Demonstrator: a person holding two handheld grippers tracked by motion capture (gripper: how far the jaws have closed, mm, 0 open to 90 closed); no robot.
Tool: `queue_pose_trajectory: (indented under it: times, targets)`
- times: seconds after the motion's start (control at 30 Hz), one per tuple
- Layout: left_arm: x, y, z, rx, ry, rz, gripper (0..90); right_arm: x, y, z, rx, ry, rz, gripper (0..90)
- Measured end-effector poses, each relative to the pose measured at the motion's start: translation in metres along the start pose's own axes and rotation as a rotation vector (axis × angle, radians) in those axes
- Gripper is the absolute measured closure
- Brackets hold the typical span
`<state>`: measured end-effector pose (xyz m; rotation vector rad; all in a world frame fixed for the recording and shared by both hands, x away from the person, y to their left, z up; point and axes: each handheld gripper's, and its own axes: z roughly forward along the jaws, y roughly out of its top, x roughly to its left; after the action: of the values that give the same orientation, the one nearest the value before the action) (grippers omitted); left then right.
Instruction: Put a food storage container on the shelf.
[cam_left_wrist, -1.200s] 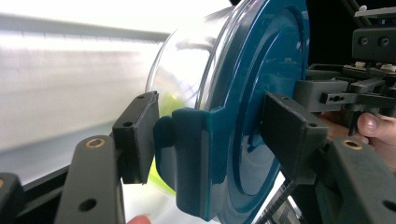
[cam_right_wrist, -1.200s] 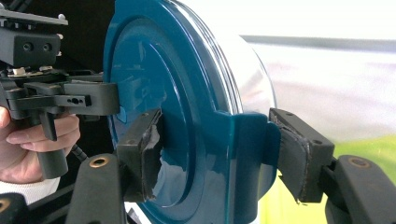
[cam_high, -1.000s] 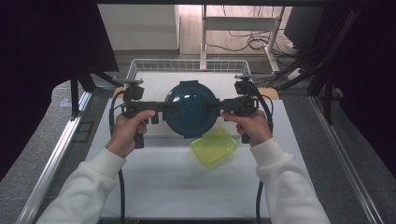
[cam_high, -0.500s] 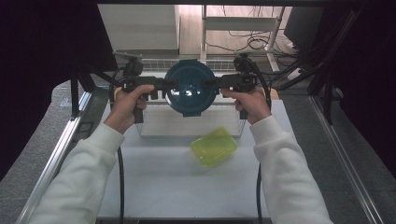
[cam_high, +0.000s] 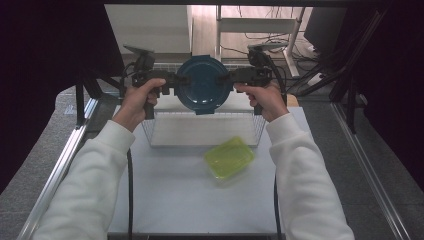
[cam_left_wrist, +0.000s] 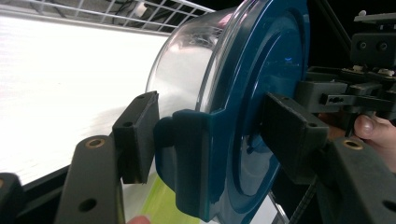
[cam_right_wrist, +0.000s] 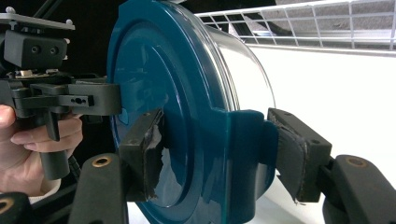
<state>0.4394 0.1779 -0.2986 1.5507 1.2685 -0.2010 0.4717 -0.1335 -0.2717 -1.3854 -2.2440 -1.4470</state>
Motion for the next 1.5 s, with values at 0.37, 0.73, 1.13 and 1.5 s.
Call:
queue_pose_trajectory:
  times: [0.37,0.73,1.13,1.5]
  targets:
    - [0.018,0.008,0.014,-0.005,-0.003,-0.063,38.0,-0.021,0.005,0.014,0.012,0.009,0.066,38.7]
    - [0.029,0.014,0.03,-0.04,0.009,-0.152,38.1,-0.038,0.009,0.023,0.028,0.021,0.193,36.1]
    - [0.041,0.015,0.04,-0.057,0.002,-0.197,37.9,-0.054,0.009,0.032,0.027,0.045,0.283,34.4]
    - [0.039,0.014,0.042,-0.045,0.0,-0.15,30.7,-0.052,0.008,0.035,0.012,0.022,0.267,28.4]
